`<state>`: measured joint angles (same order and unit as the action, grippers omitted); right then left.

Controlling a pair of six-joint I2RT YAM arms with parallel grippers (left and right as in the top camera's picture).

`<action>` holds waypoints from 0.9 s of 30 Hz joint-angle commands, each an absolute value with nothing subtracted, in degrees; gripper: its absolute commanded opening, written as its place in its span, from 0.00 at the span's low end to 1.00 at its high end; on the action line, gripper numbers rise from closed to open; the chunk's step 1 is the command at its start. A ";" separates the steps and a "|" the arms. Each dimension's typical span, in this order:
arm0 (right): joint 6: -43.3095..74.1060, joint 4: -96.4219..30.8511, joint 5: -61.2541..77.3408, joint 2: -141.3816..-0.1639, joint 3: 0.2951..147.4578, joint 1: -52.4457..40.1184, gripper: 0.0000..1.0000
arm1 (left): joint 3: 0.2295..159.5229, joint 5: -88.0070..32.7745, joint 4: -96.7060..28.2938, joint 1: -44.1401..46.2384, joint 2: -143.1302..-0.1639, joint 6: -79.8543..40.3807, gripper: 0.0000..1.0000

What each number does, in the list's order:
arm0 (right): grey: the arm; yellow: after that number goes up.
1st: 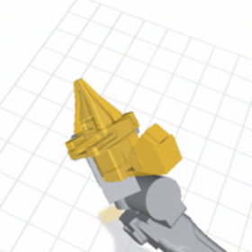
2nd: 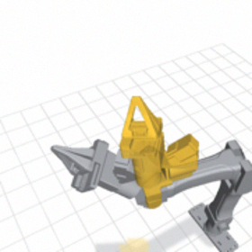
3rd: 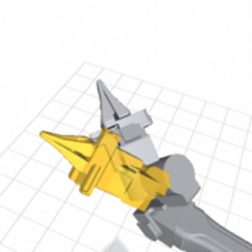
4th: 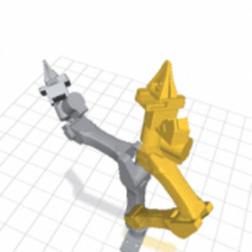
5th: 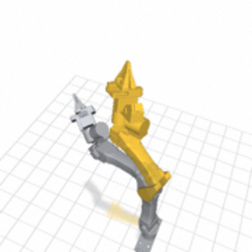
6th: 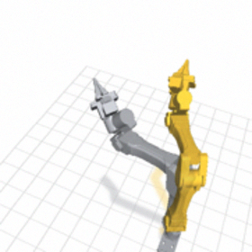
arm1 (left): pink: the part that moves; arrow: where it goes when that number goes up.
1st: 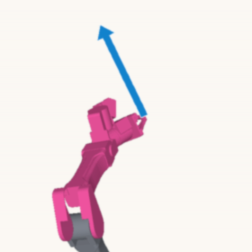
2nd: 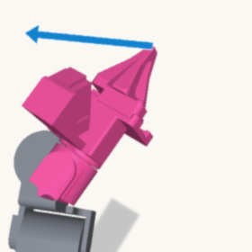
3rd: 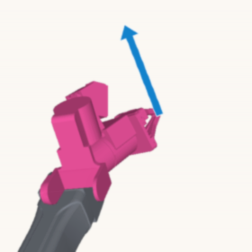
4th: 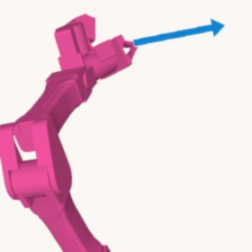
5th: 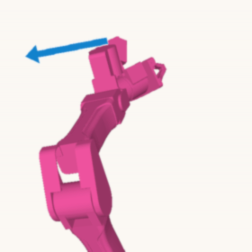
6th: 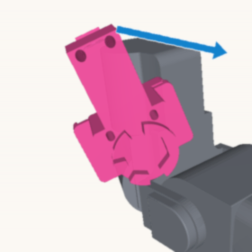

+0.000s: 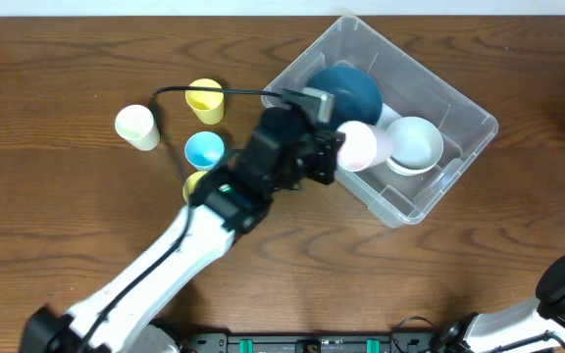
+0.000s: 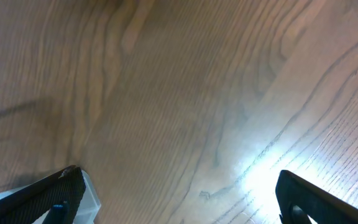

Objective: Pack container
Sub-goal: 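Carry the pink cup right and lower it into the bin, then release the pink cup and raise the left gripper away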

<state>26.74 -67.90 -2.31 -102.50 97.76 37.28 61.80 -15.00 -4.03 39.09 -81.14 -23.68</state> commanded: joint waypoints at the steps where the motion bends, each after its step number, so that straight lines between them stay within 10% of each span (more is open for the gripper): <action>1: 27.38 -67.92 -2.57 -102.61 97.49 37.56 0.99 | 66.13 -13.02 -3.53 40.10 -84.53 -20.99 0.06; 27: 27.38 -67.92 -2.57 -102.61 97.49 37.56 0.99 | 71.68 -9.56 -3.25 40.58 -98.43 -13.89 0.06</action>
<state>26.74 -67.90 -2.31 -102.50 97.76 37.28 70.35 -10.24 -3.57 40.40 -97.43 -15.53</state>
